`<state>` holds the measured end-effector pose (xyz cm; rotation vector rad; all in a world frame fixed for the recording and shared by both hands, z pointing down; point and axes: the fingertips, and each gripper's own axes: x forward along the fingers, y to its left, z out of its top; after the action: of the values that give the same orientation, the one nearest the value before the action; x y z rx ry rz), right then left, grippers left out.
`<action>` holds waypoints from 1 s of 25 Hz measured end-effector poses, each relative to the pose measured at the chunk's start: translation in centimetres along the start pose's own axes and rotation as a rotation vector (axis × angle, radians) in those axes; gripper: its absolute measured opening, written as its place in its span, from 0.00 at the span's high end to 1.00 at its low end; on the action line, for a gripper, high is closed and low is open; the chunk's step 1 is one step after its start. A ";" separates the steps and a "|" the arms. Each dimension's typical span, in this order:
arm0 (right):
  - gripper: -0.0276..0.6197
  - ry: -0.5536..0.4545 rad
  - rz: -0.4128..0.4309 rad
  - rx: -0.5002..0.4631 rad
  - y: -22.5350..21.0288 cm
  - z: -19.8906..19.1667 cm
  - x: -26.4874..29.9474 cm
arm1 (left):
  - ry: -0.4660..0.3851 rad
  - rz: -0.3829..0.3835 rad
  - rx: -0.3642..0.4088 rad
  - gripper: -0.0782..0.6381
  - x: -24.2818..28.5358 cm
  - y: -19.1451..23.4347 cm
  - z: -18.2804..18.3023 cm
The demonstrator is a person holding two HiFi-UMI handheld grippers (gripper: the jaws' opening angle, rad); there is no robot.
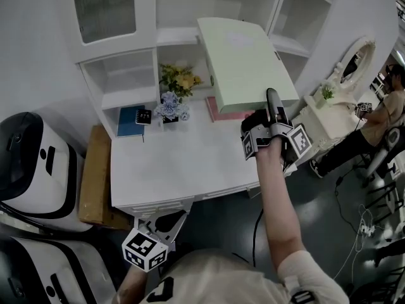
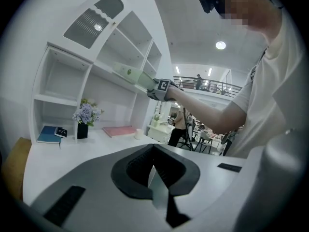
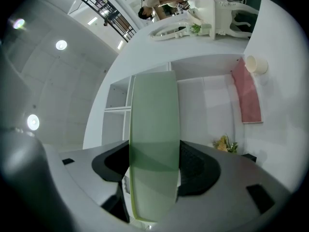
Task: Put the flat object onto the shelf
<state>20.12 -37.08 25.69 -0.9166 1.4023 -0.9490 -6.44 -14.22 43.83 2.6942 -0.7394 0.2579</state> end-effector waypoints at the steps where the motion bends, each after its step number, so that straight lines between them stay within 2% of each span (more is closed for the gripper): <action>1: 0.50 -0.011 0.000 0.006 0.0 0.0 0.2 | 0.000 -0.002 0.002 0.87 0.0 0.0 -0.1; 7: 0.50 -0.061 -0.008 -0.007 0.3 0.2 1.3 | -0.004 0.003 0.004 0.87 -0.4 0.5 -0.5; 13: 0.50 -0.114 0.031 -0.016 1.4 0.6 2.2 | -0.004 0.015 0.002 0.87 -1.1 1.5 -0.1; 25: 0.46 -0.040 0.155 -0.114 5.5 -0.8 3.1 | 0.000 0.010 -0.004 0.87 -1.9 2.2 -0.1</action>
<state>19.16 -37.88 19.41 -0.8924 1.4825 -0.7375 -9.22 -15.04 44.04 2.6871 -0.7530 0.2579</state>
